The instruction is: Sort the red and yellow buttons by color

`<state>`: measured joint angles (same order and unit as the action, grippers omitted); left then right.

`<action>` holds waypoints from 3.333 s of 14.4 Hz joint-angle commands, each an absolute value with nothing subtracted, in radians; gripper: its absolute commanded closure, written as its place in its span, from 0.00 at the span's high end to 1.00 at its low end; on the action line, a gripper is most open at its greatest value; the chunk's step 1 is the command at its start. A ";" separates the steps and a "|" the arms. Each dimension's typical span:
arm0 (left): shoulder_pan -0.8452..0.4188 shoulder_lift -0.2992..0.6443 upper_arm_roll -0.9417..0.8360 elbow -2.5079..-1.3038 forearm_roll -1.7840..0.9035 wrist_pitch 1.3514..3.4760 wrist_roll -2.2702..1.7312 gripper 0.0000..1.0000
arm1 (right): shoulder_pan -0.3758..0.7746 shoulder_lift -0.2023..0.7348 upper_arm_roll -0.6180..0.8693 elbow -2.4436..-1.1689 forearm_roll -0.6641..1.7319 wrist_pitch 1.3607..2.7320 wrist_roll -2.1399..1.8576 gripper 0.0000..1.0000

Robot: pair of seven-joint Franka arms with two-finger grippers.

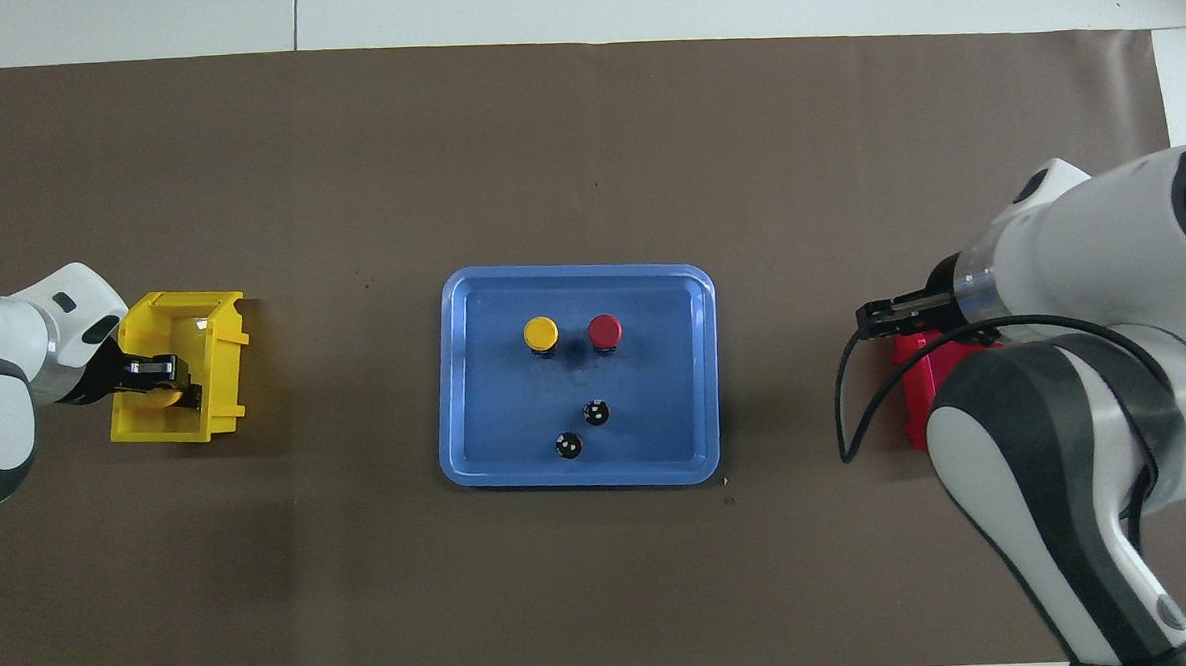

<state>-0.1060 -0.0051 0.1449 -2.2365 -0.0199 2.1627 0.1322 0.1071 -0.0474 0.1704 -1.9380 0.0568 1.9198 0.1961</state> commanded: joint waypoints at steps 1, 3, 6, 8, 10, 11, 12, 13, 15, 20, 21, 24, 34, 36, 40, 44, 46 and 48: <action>-0.103 -0.012 0.144 -2.220 -0.041 2.141 0.144 0.56 | 0.240 0.133 0.169 -1.705 0.055 1.901 0.407 0.67; -0.103 -0.009 0.146 -2.182 -0.041 2.080 0.146 0.56 | 0.325 0.217 0.169 -1.635 0.044 1.968 0.520 0.68; -0.110 -0.028 0.144 -2.140 -0.041 2.013 0.127 0.56 | 0.390 0.271 0.167 -1.657 0.014 2.077 0.543 0.68; -0.121 -0.028 0.134 -2.086 -0.041 1.950 0.056 0.57 | 0.393 0.276 0.169 -1.704 -0.006 2.133 0.543 0.68; -0.176 -0.034 0.132 -2.057 -0.040 1.927 -0.049 0.66 | 0.393 0.272 0.170 -1.758 -0.008 2.186 0.535 0.67; -0.204 -0.038 0.132 -2.054 -0.040 1.924 -0.079 0.74 | 0.415 0.281 0.170 -1.764 -0.008 2.207 0.538 0.66; -0.236 -0.038 0.132 -2.049 -0.040 1.925 -0.122 0.83 | 0.449 0.296 0.169 -1.773 -0.009 2.224 0.543 0.64; -0.270 -0.038 0.130 -2.048 -0.038 1.927 -0.173 0.90 | 0.452 0.308 0.167 -1.785 -0.012 2.241 0.543 0.63; -0.327 -0.037 0.129 -2.037 -0.037 1.924 -0.234 1.00 | 0.449 0.310 0.169 -1.819 -0.037 2.276 0.534 0.63; -0.373 -0.029 0.104 -2.016 -0.040 1.940 -0.354 1.00 | 0.449 0.308 0.169 -1.870 -0.071 2.306 0.532 0.75; -0.373 -0.028 0.100 -2.013 -0.038 1.940 -0.363 1.00 | 0.449 0.308 0.169 -1.876 -0.071 2.321 0.532 0.75; -0.373 -0.021 0.094 -1.996 -0.041 1.942 -0.370 1.00 | 0.448 0.325 0.169 -1.888 -0.071 2.361 0.535 0.73; -0.495 0.077 0.081 -1.988 -0.071 2.132 -0.587 1.00 | 0.449 0.347 0.169 -1.884 -0.071 2.395 0.543 0.31; -0.534 0.113 0.083 -1.958 -0.071 2.154 -0.659 1.00 | 0.440 0.344 0.166 -1.853 -0.071 2.364 0.534 0.26; -0.609 0.225 0.083 -1.865 -0.068 2.166 -0.778 1.00 | 0.315 0.221 0.167 -1.825 -0.069 2.202 0.468 0.26; -0.670 0.287 0.071 -1.824 -0.034 2.171 -0.885 1.00 | 0.166 0.105 0.167 -1.888 -0.055 2.086 0.336 0.26; -0.690 0.313 0.063 -1.793 -0.012 2.160 -0.934 1.00 | 0.097 0.068 0.167 -1.907 -0.052 2.050 0.226 0.26; -0.693 0.324 0.045 -1.787 -0.009 2.157 -0.946 1.00 | -0.016 0.057 0.169 -1.907 -0.037 1.996 0.087 0.26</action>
<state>-0.6845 0.2966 0.0490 -1.8230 -0.0356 2.1674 -0.9115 0.0819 0.0881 0.1538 -1.8716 -0.0555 2.0173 0.2040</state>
